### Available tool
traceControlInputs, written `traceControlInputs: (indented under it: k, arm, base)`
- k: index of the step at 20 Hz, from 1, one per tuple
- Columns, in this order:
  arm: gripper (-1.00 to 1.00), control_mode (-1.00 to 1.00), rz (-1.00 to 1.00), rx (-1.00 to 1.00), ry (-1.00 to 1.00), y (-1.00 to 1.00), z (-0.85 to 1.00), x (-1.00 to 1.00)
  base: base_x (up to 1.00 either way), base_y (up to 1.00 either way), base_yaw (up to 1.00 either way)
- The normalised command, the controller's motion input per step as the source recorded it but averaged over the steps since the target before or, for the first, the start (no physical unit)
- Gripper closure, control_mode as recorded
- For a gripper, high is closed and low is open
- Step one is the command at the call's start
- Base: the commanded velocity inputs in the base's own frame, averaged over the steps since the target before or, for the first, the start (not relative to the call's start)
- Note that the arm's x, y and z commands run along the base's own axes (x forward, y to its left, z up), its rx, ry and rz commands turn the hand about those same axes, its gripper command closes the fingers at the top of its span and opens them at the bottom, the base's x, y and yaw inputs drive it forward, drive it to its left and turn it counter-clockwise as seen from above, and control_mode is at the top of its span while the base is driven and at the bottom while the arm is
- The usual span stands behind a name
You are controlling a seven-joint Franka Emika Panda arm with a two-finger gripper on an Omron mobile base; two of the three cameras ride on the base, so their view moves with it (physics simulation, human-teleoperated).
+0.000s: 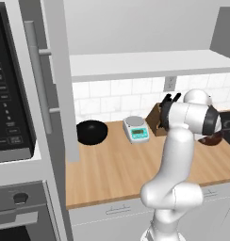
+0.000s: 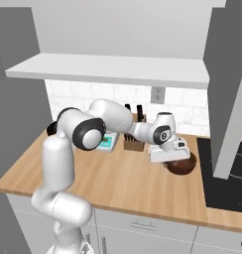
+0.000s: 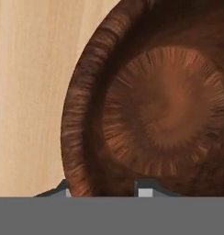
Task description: Pick up the bowls on the counter and stack them on top of one another in the open cabinet. Place the smaller bowl on top of the larger bowl.
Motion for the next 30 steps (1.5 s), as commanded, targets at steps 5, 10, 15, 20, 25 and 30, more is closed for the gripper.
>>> traceControlInputs:
  k: [5,10,15,20,25,30]
  arm:
    - [1.00,-1.00,0.01,0.00,-0.01,0.06,0.05,-0.10]
    - [1.00,-1.00,0.03,0.00,-0.14,0.22,0.48,-0.53]
    - [1.00,-1.00,0.08,0.00,-0.17,0.74,0.68,-0.62]
    - [1.00,-1.00,0.21,0.00,-0.02,1.00,0.58,-0.19]
    - [1.00,-1.00,0.30,-0.02,0.00,1.00,0.53,-0.27]
    - [1.00,-1.00,0.48,-0.02,-0.01,1.00,0.21,-0.07]
  base:
    - [0.00,0.00,0.00]
    - [0.00,0.00,0.00]
    - [0.00,0.00,0.00]
    - [0.00,0.00,0.00]
    - [0.00,0.00,0.00]
    - [0.00,0.00,0.00]
